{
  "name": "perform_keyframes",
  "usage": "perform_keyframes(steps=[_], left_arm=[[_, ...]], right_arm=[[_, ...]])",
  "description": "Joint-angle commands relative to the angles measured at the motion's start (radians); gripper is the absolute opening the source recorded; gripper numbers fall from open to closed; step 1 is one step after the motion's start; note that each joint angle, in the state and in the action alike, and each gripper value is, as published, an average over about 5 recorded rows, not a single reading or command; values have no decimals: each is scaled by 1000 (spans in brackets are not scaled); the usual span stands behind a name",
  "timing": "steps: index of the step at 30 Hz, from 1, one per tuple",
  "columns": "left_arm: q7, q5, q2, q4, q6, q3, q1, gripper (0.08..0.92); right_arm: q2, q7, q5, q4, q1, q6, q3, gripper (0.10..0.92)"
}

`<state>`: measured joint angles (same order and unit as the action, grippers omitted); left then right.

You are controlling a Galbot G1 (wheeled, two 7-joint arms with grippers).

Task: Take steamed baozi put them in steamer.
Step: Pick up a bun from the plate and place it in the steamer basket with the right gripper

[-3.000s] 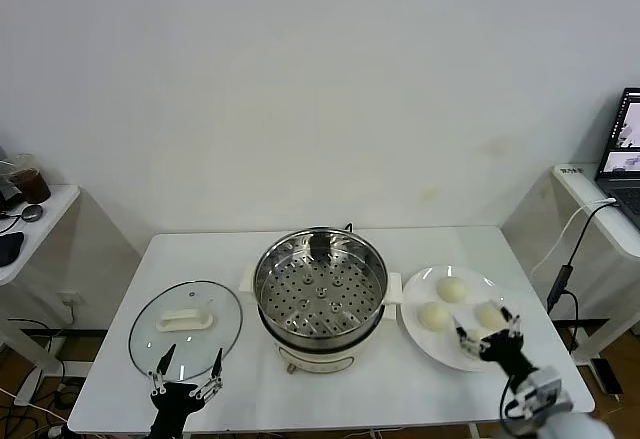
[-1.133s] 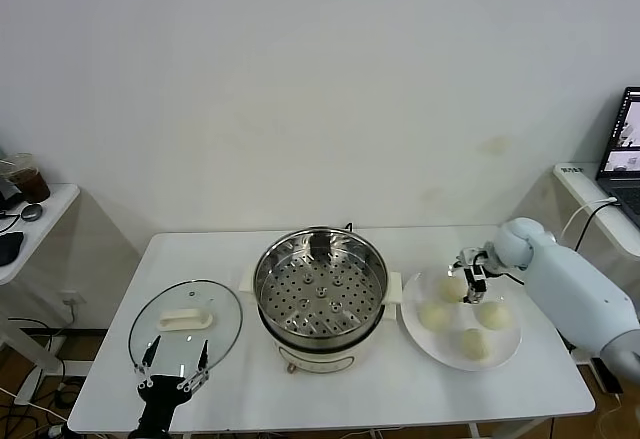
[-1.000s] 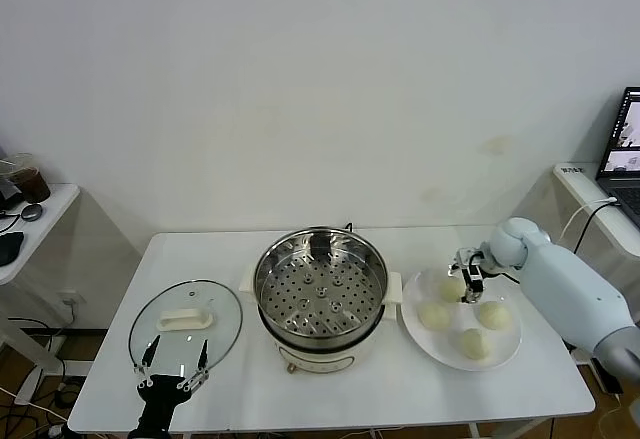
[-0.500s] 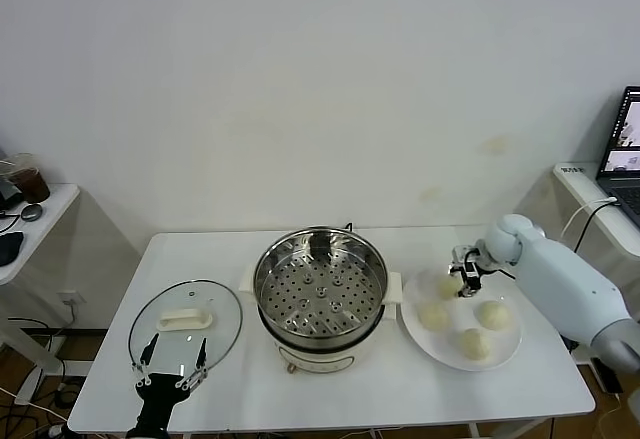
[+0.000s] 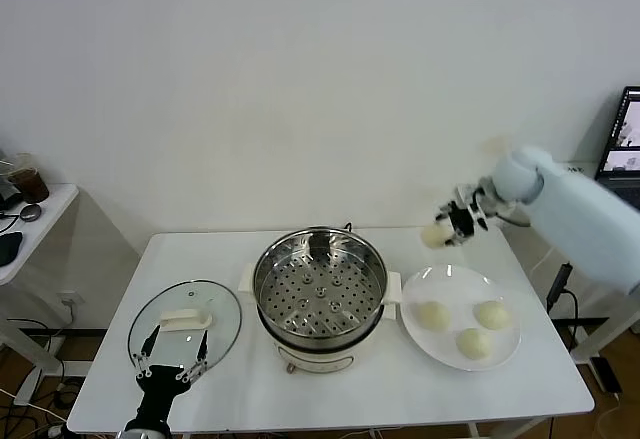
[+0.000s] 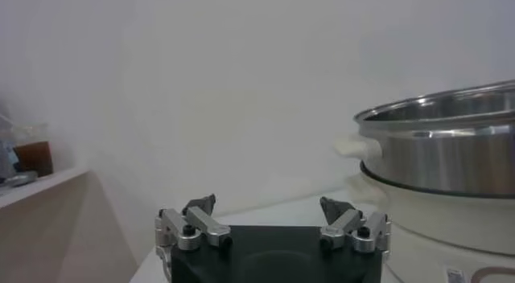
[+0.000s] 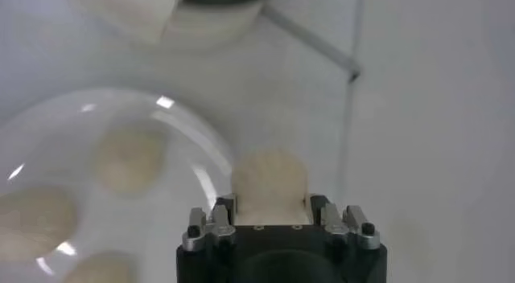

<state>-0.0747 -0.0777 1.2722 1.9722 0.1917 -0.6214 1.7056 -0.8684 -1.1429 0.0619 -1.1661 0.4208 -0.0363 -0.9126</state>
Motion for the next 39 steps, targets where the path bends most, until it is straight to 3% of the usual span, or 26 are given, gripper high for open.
perform_keyframes(steps=[1,14,28,39], left_arm=[[1,-9,-9,-1,2,-6,-1,823],[3,-15,-13,-20,17,-47,-7,823],[2,-13,5,-15,21,-66,-3,823],[1,-10,8,-16,23,-68,-4,823]], right_arm=[[-84,-14,201,-51,261,-64,-223,551],[-420,-9,50,13,167,-365,-317,562],[-462,78,-297,135,24,-596,-308,568],[-484,150,-409,236,-49,-665,-228,577]])
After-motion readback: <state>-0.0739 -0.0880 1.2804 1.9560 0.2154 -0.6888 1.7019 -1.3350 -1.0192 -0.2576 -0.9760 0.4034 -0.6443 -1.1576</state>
